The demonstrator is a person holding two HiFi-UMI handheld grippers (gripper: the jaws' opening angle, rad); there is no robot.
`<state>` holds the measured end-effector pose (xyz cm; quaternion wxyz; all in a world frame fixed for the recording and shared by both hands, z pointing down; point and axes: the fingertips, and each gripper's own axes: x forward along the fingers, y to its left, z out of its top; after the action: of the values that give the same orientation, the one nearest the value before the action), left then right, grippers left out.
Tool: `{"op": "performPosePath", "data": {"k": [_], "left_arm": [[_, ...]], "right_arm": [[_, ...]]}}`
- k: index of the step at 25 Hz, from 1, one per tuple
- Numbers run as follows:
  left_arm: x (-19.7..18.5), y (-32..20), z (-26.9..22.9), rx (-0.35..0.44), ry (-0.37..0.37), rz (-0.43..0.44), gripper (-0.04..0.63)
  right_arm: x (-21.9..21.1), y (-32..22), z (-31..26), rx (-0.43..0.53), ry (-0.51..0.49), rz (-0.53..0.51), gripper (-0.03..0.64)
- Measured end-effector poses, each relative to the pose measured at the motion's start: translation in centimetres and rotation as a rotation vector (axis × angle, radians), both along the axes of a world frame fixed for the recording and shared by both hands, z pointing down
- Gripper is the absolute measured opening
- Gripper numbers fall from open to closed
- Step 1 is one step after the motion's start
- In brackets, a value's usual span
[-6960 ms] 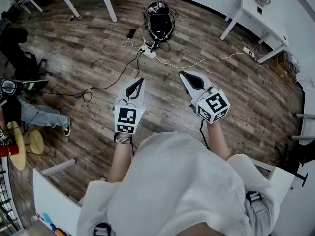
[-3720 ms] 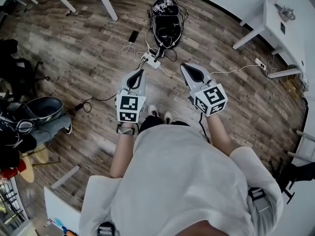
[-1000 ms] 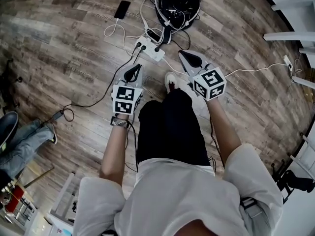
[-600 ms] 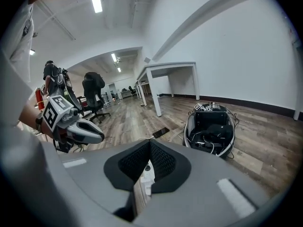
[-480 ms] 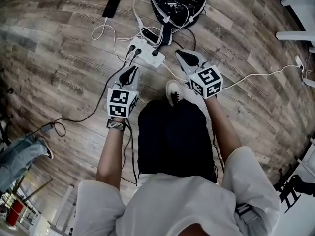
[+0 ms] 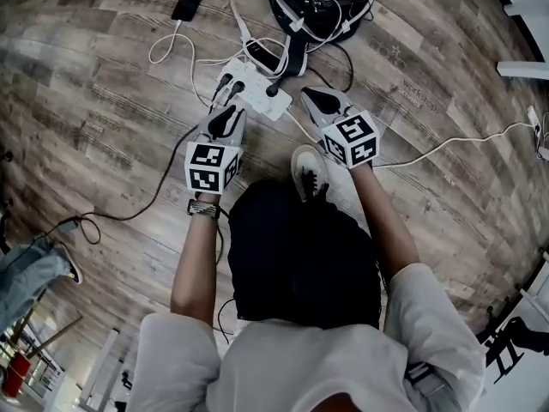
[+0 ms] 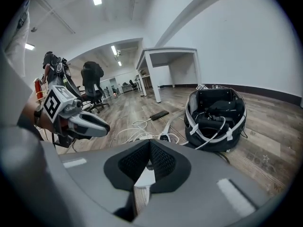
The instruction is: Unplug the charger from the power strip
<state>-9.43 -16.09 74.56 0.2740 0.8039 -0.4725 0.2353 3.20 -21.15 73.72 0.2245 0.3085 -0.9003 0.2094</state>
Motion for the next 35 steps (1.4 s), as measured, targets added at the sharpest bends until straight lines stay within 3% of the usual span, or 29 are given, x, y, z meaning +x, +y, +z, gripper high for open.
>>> {"op": "performPosePath", "data": {"k": [7,13,20,23,26,31,35], "left_arm": [[2.1,0.0,5.9,-0.052,0.000,0.084,0.101],[3.0,-1.4,9.4,-0.053,0.062,0.135,0.172],[4.6,-1.8,11.7,-0.040,0.017,0.161,0.184],[4.7,-1.8,13.1,-0.039,-0.049,0.181,0.190],[4.4,-1.7,13.8,-0.041,-0.059,0.176,0.190],[5.1,-1.9,13.8,0.002,-0.154,0.236,0.189],[5.2,-2.2,14.3,0.009,-0.163,0.210,0.179]], "right_arm": [[-1.2,0.4,7.5,-0.075,0.020,0.002,0.002],[-2.3,0.2,12.3,-0.099,0.047,-0.004,0.002],[-2.5,1.4,15.5,-0.138,0.062,-0.002,0.002],[-2.8,2.0,16.8,-0.149,0.076,-0.015,0.002],[-2.9,2.4,17.4,-0.152,0.070,-0.014,0.002],[-2.6,2.4,17.3,-0.142,0.058,0.003,0.002],[-2.8,2.4,17.2,-0.129,0.055,0.013,0.002]]}}
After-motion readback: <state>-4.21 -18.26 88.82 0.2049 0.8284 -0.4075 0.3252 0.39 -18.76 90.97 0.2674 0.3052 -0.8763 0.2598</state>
